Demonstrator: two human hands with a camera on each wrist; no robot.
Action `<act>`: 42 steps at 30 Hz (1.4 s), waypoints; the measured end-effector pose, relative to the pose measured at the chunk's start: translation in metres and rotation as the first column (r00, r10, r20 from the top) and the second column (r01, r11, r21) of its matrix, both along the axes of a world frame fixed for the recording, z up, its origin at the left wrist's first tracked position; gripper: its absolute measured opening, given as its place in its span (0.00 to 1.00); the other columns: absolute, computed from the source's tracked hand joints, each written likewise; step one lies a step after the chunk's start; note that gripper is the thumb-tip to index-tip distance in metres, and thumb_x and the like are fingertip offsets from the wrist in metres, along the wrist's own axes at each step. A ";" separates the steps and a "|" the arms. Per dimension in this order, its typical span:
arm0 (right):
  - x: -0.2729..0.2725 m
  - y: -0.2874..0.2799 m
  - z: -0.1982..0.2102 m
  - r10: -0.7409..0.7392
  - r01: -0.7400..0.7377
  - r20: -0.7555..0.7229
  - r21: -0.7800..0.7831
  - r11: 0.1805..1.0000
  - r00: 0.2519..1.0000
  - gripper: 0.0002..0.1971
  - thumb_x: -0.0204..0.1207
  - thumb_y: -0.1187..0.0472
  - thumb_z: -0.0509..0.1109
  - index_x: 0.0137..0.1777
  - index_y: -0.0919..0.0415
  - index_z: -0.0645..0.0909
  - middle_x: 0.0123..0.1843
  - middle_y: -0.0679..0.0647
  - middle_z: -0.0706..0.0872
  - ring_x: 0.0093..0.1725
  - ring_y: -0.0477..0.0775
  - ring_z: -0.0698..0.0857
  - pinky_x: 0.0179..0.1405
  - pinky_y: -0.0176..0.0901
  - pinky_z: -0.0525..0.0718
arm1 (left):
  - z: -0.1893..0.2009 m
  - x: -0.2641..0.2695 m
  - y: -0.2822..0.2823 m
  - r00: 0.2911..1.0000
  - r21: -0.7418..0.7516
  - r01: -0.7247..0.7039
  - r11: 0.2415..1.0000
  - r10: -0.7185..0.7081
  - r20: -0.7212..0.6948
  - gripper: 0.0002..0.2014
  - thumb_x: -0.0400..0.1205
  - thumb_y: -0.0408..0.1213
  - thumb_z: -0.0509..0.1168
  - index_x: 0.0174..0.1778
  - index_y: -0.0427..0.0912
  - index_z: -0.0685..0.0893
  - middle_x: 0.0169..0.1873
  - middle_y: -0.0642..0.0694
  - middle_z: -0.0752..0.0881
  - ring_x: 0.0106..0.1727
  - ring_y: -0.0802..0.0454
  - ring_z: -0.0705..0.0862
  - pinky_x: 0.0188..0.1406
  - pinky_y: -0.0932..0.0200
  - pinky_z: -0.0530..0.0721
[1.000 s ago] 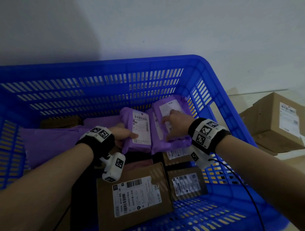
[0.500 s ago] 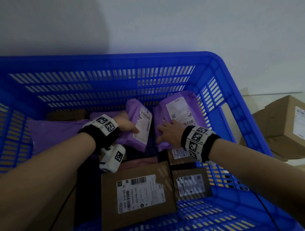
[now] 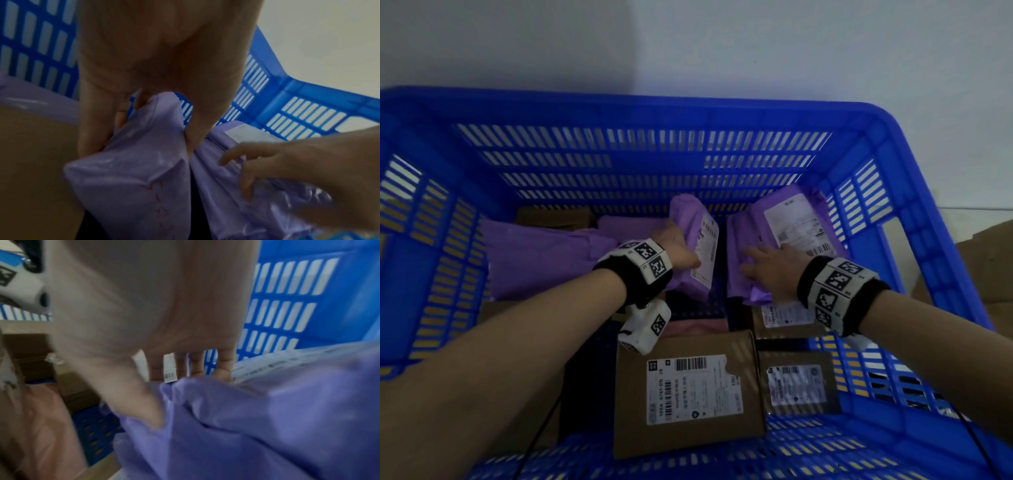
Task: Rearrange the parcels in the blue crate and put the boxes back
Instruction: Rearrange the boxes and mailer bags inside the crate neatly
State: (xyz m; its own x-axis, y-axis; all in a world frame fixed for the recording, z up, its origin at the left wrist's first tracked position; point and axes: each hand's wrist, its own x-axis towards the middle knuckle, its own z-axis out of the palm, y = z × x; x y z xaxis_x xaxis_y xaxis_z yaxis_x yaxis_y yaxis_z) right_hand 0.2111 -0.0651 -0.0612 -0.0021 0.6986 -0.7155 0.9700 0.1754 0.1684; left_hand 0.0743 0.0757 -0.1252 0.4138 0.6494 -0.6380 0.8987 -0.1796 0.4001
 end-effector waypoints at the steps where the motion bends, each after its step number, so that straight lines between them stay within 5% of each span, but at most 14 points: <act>1: -0.003 0.005 -0.003 0.013 -0.013 -0.008 -0.020 1.000 1.000 0.34 0.73 0.45 0.68 0.78 0.53 0.62 0.82 0.54 0.57 0.76 0.58 0.68 0.65 0.55 0.76 | -0.002 -0.001 0.002 1.000 -0.013 -0.014 1.000 0.014 0.001 0.50 0.72 0.49 0.75 0.81 0.34 0.53 0.72 0.34 0.73 0.68 0.37 0.78 0.57 0.52 0.81; 4: -0.010 0.015 -0.009 0.028 -0.032 -0.049 -0.090 0.995 0.998 0.42 0.73 0.45 0.69 0.82 0.55 0.53 0.84 0.51 0.55 0.78 0.58 0.66 0.69 0.54 0.74 | -0.003 -0.004 0.005 1.000 -0.039 -0.023 0.999 0.023 0.003 0.49 0.69 0.51 0.76 0.80 0.37 0.60 0.72 0.36 0.75 0.67 0.38 0.79 0.62 0.47 0.82; 11: -0.025 0.024 -0.020 0.214 -0.188 0.077 -0.259 0.947 0.974 0.35 0.76 0.45 0.65 0.81 0.42 0.56 0.82 0.53 0.59 0.78 0.60 0.63 0.70 0.57 0.71 | -0.006 -0.014 0.011 0.993 -0.141 -0.051 0.989 0.065 0.099 0.39 0.64 0.47 0.79 0.71 0.39 0.74 0.66 0.42 0.81 0.63 0.43 0.82 0.60 0.49 0.83; 17: -0.019 0.019 -0.020 0.307 -0.296 0.101 -0.115 0.948 0.946 0.25 0.79 0.42 0.61 0.75 0.47 0.70 0.76 0.51 0.68 0.75 0.58 0.64 0.67 0.49 0.68 | -0.008 -0.012 0.004 0.984 -0.214 -0.103 0.971 0.130 0.118 0.31 0.67 0.42 0.79 0.64 0.37 0.80 0.60 0.42 0.85 0.59 0.42 0.84 0.60 0.47 0.84; 20: -0.005 0.010 -0.018 0.298 -0.296 0.095 -0.034 0.955 0.950 0.24 0.77 0.40 0.63 0.73 0.40 0.70 0.83 0.53 0.59 0.79 0.60 0.58 0.73 0.54 0.61 | -0.013 -0.005 -0.002 0.976 -0.272 -0.131 0.953 0.173 0.135 0.31 0.65 0.42 0.79 0.63 0.36 0.81 0.60 0.41 0.85 0.59 0.42 0.85 0.60 0.45 0.85; 23: 0.004 0.000 -0.016 0.226 -0.229 0.070 0.023 0.973 0.972 0.26 0.74 0.39 0.64 0.73 0.35 0.67 0.86 0.53 0.45 0.84 0.62 0.48 0.80 0.61 0.46 | -0.016 0.004 -0.010 0.972 -0.311 -0.157 0.937 0.203 0.120 0.29 0.70 0.41 0.78 0.65 0.35 0.79 0.60 0.41 0.84 0.60 0.40 0.84 0.61 0.45 0.84; 30: 0.011 -0.009 -0.015 0.122 -0.121 0.000 0.098 0.988 0.993 0.27 0.75 0.39 0.64 0.74 0.36 0.68 0.84 0.55 0.54 0.82 0.62 0.53 0.80 0.61 0.47 | -0.031 0.012 -0.024 0.964 -0.321 -0.211 0.923 0.251 0.087 0.35 0.74 0.38 0.74 0.76 0.36 0.68 0.70 0.37 0.77 0.66 0.35 0.80 0.59 0.38 0.84; 34: 0.010 -0.009 -0.014 -0.023 0.039 -0.112 0.141 0.989 0.993 0.33 0.74 0.31 0.57 0.78 0.40 0.64 0.84 0.55 0.55 0.83 0.60 0.54 0.81 0.59 0.47 | -0.032 0.013 -0.025 0.962 -0.301 -0.208 0.931 0.251 0.111 0.30 0.76 0.33 0.72 0.73 0.37 0.70 0.67 0.36 0.80 0.64 0.36 0.82 0.57 0.36 0.85; 42: 0.031 -0.003 -0.010 -0.452 0.474 -0.144 0.318 0.821 0.880 0.40 0.73 0.42 0.66 0.82 0.44 0.53 0.86 0.58 0.39 0.84 0.63 0.40 0.81 0.65 0.41 | -0.024 0.006 -0.024 0.926 -0.474 -0.251 0.844 0.352 0.136 0.29 0.78 0.24 0.68 0.74 0.44 0.68 0.64 0.37 0.82 0.57 0.32 0.84 0.49 0.33 0.86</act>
